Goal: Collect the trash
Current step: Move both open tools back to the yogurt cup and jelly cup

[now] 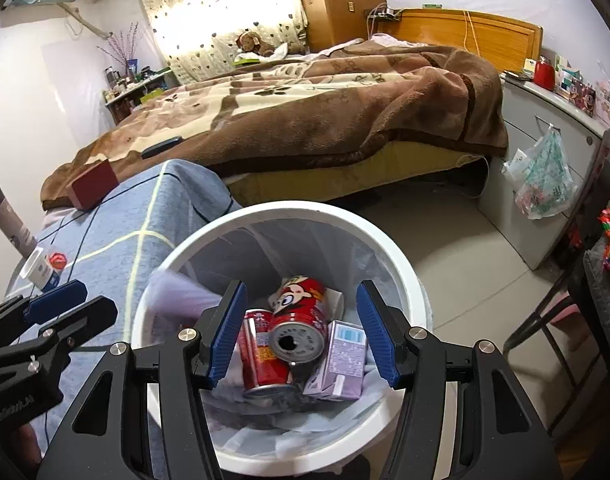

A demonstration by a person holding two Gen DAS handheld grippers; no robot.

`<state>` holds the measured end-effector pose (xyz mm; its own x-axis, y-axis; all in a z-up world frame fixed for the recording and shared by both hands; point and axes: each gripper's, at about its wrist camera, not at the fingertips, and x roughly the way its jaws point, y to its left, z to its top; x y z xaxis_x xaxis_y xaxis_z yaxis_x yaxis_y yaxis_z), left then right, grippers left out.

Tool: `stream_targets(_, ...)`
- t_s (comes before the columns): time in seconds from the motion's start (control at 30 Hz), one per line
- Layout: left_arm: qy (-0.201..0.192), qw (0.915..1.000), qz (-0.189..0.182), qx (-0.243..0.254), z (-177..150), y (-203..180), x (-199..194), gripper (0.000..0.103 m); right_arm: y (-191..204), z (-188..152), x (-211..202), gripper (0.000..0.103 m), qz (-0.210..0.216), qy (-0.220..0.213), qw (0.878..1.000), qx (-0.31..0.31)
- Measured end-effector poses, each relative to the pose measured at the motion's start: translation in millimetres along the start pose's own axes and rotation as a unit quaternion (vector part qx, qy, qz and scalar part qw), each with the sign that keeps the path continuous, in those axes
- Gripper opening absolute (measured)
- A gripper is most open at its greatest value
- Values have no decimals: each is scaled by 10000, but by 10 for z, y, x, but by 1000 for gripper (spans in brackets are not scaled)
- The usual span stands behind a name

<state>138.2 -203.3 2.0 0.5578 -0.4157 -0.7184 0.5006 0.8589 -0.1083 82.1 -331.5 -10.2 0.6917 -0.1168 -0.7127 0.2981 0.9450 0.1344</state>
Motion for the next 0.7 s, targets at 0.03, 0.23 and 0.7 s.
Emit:
stream_targets(0.03,-10,10000,23,-19,-8,23,-19,56,15,-2,-10,59,-1,-15,10000,-21)
stream_targets(0.23,-127,9997,123,-147,-58,152,-159,56,123,13,-85,59,130,-163,9998,-60)
stream_targets(0.7,-501,9960,617,-407,-237,516,-530,56,579,-32,-161,59,568,-312,9968,-471)
